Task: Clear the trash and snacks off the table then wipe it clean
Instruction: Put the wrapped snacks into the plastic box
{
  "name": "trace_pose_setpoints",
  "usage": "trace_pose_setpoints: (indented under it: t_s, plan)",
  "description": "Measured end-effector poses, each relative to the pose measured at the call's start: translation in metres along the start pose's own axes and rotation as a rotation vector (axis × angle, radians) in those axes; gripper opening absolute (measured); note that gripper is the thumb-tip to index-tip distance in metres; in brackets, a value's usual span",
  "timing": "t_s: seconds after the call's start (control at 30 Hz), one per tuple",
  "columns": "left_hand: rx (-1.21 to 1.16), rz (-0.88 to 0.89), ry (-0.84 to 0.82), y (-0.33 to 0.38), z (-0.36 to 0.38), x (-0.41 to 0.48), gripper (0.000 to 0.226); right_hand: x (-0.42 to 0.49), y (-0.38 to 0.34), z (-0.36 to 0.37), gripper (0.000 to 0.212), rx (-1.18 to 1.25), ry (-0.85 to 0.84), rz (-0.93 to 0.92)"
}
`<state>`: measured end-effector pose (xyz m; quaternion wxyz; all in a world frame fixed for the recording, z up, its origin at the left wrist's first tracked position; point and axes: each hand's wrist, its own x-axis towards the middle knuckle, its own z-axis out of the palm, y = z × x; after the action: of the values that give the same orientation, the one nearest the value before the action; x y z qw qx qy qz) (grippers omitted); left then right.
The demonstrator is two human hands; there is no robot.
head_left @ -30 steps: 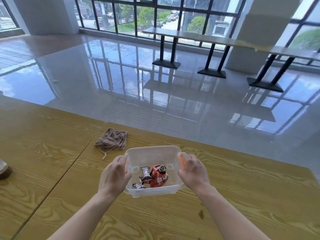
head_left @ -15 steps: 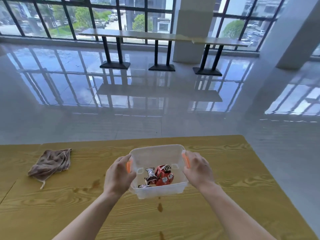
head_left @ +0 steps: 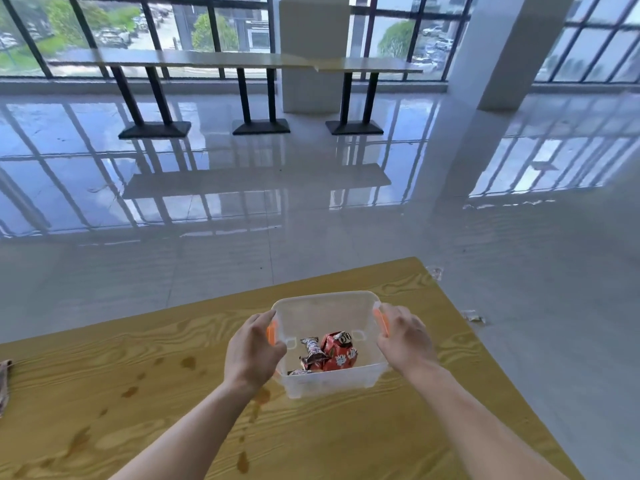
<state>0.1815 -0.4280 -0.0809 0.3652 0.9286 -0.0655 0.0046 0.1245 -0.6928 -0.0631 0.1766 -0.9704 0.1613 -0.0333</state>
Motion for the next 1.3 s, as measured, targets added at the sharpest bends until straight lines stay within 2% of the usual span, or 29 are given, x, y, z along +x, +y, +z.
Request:
trace_pose_setpoints:
  t_s: [0.1, 0.27, 0.4, 0.53, 0.7, 0.9, 1.3]
  plan:
    - [0.006, -0.004, -0.007, 0.012, 0.019, 0.016, 0.062, 0.022, 0.017, -0.003, 0.046, -0.036, -0.007, -0.01]
    - [0.02, 0.0, 0.011, 0.029, 0.04, 0.045, 0.055, 0.062, 0.035, -0.002, 0.04, -0.055, -0.001, -0.024]
    - [0.042, 0.0, 0.022, 0.039, 0.055, 0.07, 0.056, 0.094, 0.045, 0.001, 0.046, -0.053, -0.003, -0.043]
    - [0.058, -0.006, 0.021, 0.043, 0.07, 0.092, 0.043, 0.124, 0.053, 0.006, 0.044, -0.044, 0.015, -0.064]
    - [0.069, 0.007, 0.035, 0.045, 0.082, 0.117, 0.053, 0.149, 0.059, 0.011, 0.044, -0.045, 0.025, -0.067]
    - [0.096, 0.013, 0.022, 0.048, 0.093, 0.129, 0.047, 0.168, 0.065, 0.018, 0.047, -0.056, 0.024, -0.067]
    - [0.136, 0.004, 0.016, 0.046, 0.1, 0.136, 0.06, 0.182, 0.068, 0.026, 0.046, -0.018, 0.056, -0.079]
